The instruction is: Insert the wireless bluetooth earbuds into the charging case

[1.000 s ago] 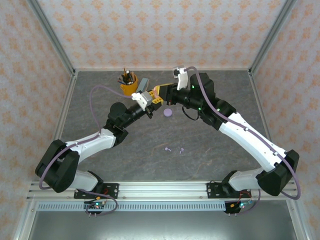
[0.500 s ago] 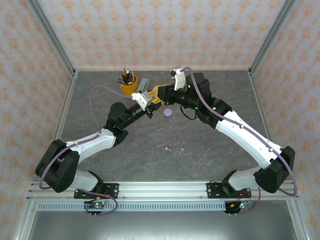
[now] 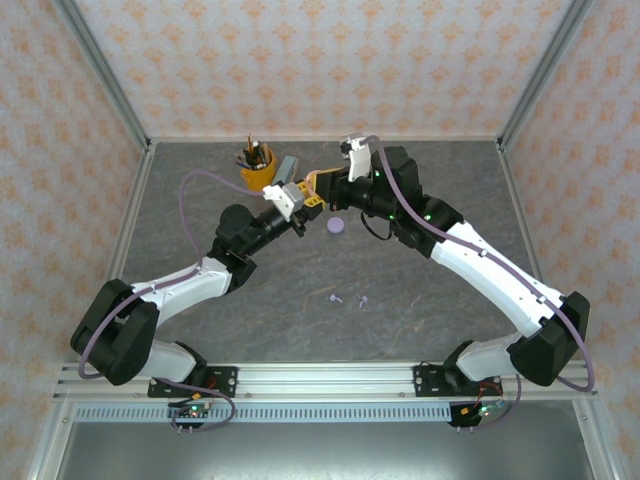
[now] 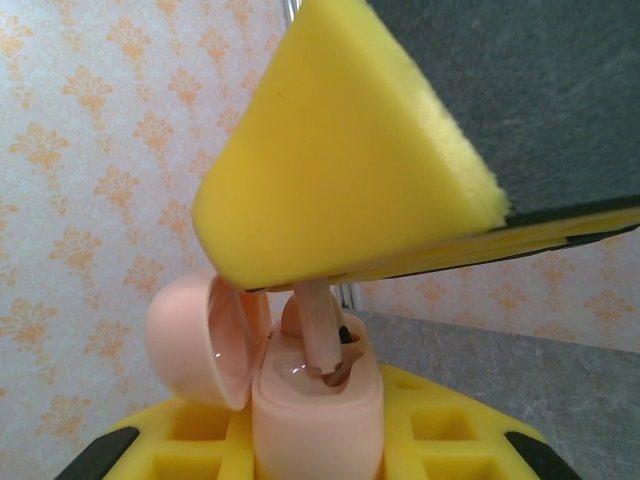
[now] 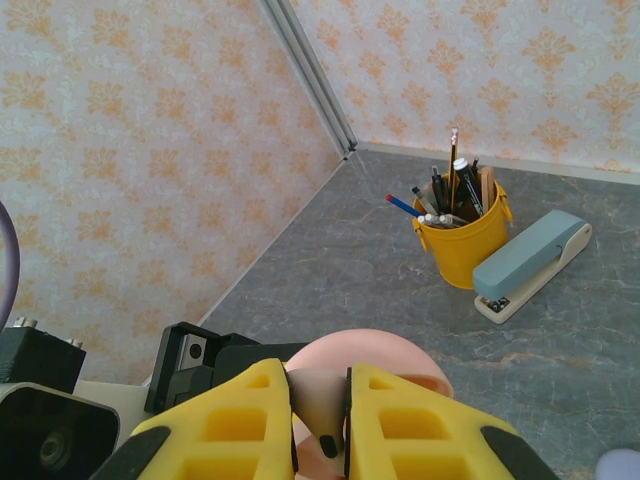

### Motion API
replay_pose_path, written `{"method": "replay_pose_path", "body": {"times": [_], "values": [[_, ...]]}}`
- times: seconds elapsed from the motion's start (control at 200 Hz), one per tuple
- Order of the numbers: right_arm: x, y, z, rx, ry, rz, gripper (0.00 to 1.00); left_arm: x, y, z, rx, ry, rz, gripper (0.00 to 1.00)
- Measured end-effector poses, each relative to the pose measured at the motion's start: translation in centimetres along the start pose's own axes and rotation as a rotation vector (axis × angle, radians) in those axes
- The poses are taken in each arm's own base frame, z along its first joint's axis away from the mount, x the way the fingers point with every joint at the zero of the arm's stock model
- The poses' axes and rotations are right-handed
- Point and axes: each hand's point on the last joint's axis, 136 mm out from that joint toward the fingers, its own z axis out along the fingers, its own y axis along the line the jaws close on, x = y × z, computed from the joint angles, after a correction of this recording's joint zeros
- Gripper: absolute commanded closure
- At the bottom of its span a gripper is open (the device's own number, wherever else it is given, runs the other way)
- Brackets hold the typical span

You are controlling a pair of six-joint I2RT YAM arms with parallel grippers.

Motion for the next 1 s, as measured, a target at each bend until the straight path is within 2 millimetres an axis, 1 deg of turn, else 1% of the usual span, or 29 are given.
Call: {"method": "replay_pose_path", "body": {"times": [0.31,0.661,0.711,0.786,0.871,1.001], "values": [[0.4,0.0,0.0,-0.004,0.017,-0.05,0.84,0.1,0.0,0.0,0.0,0.004,-0.001,1.0],[1.8,-0.6,0.9,0.007,0.073,-0.103,0.84,1.4,0.0,0.0,-0.003,0.055,-0.019,1.0],[1.8,-0.6,0.9,0.008,0.075,-0.105,0.84,1.4,0.0,0.0,-0.003,0.056,-0.02,1.0],[1.9,-0.6,0.9,0.009,0.078,-0.105,0.79,1.4,0.0,0.0,-0.003,0.056,-0.02,1.0],[2.0,-0.5,0.9,0.005,0.079,-0.108,0.76,1.5,0.0,0.0,-0.003,0.058,-0.025,1.0],[2.0,-0.3,0.9,0.004,0.081,-0.106,0.74,1.5,0.0,0.0,-0.003,0.059,-0.028,1.0]]}}
